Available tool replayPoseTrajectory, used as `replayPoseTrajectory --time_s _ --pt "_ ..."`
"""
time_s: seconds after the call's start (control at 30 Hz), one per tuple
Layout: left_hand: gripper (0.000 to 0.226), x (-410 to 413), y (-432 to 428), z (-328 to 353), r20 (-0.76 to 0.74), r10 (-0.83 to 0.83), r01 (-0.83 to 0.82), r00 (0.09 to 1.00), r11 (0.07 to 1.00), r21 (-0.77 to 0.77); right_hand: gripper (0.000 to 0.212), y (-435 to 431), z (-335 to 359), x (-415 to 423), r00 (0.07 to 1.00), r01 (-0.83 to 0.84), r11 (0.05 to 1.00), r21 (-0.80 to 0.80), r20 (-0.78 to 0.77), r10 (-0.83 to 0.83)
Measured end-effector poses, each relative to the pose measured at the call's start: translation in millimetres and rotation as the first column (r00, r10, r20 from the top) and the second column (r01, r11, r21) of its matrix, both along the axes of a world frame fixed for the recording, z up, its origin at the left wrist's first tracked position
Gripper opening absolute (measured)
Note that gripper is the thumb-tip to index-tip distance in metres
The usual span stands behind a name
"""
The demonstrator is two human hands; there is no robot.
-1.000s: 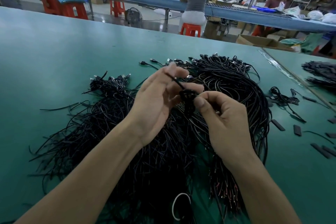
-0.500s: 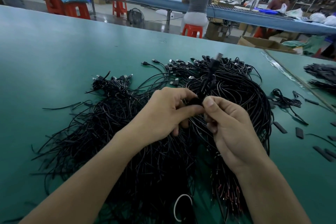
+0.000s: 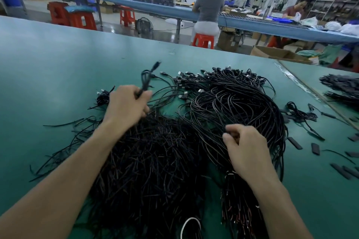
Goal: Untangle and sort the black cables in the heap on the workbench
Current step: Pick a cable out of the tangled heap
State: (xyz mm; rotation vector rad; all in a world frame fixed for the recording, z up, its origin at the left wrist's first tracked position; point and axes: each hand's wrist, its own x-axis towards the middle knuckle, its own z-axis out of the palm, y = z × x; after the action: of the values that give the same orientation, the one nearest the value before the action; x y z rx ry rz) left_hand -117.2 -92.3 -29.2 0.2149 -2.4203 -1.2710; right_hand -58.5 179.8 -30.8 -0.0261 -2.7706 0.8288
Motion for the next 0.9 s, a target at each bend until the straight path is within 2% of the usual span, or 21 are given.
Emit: replayPoseTrajectory --time_s 0.1,0.17,0.23,0.27,0.33,0.43,0.5,0.57,0.63,0.67,0.7,0.73,0.77,0.8,0.83,0.87,0.9 --pt "0.009 -25.1 -31.8 -19.8 0.115 0.128 -0.15 0.985 0.967 0.208 0.034 -4.1 -4.0 0.8 0.999 0.034 0.99 0.136 0.022 -0.037" --pt "0.009 -31.4 -42.6 -30.7 0.185 0.187 -0.225 0.965 0.951 0.212 0.035 -6.4 -3.6 1.4 0.999 0.043 0.984 0.172 0.001 -0.044" --pt "0.034 -27.3 -41.5 -34.7 0.18 0.209 -0.243 0.961 0.95 0.195 0.032 -6.9 -2.4 1.5 0.999 0.042 0.984 0.173 -0.01 -0.04" --pt "0.047 -22.4 -38.2 -34.2 0.158 0.219 -0.242 0.963 0.96 0.144 0.03 -6.4 -2.1 1.6 0.999 0.042 0.986 0.162 -0.016 -0.04" --pt "0.057 -10.2 -27.4 -30.9 0.084 0.285 -0.279 0.955 0.958 -0.069 0.026 -4.5 -0.4 1.8 0.997 0.053 0.988 0.146 -0.063 -0.044" --pt "0.044 14.6 1.2 -17.0 -0.13 0.278 -0.305 0.952 0.903 -0.302 0.018 -1.8 9.9 1.9 0.988 0.038 0.999 -0.008 -0.152 -0.038" --pt "0.03 21.7 21.9 -4.0 -0.224 0.081 -0.163 0.971 0.912 -0.377 0.014 -5.4 21.5 4.5 0.991 -0.06 0.973 -0.224 -0.127 0.032" --pt "0.044 21.5 42.3 8.6 -0.152 -0.237 0.166 0.96 0.912 -0.375 0.017 -15.9 36.3 15.1 0.973 -0.223 0.887 -0.404 -0.143 0.179" --pt "0.064 27.8 59.0 11.3 -0.081 -0.48 0.424 0.874 0.833 -0.355 0.019 -31.3 50.9 31.0 0.896 -0.443 0.794 -0.417 -0.227 0.381" --pt "0.069 29.7 63.9 2.1 -0.111 -0.543 0.467 0.832 0.794 -0.389 0.019 -41.1 55.7 39.5 0.831 -0.556 0.743 -0.373 -0.262 0.49" --pt "0.073 29.7 66.3 -14.8 -0.151 -0.573 0.481 0.806 0.781 -0.398 0.02 -50.5 58.4 47.5 0.763 -0.646 0.687 -0.332 -0.271 0.587" --pt "0.076 32.7 66.9 -29.6 -0.163 -0.564 0.495 0.809 0.805 -0.327 0.019 -58.2 59.7 53.4 0.707 -0.706 0.633 -0.318 -0.256 0.659" --pt "0.079 34.8 67.0 -37.8 -0.149 -0.572 0.533 0.806 0.813 -0.235 0.017 -62.7 60.3 57.3 0.676 -0.732 0.597 -0.329 -0.232 0.7" --pt "0.076 32.5 67.2 -38.8 -0.16 -0.603 0.571 0.782 0.795 -0.205 0.014 -64.1 61.3 59.4 0.67 -0.734 0.584 -0.348 -0.224 0.708" --pt "0.06 26.2 66.8 -35.0 -0.22 -0.58 0.543 0.785 0.814 -0.208 0.01 -62.0 62.8 60.3 0.691 -0.716 0.599 -0.359 -0.239 0.683" --pt "0.033 21.5 64.1 -27.6 -0.295 -0.491 0.448 0.82 0.871 -0.203 0.006 -56.8 64.8 59.6 0.734 -0.677 0.638 -0.366 -0.269 0.624" --pt "0.018 17.7 59.0 -18.6 -0.329 -0.37 0.365 0.869 0.928 -0.08 0.008 -49.1 66.4 57.1 0.791 -0.611 0.707 -0.355 -0.301 0.532"
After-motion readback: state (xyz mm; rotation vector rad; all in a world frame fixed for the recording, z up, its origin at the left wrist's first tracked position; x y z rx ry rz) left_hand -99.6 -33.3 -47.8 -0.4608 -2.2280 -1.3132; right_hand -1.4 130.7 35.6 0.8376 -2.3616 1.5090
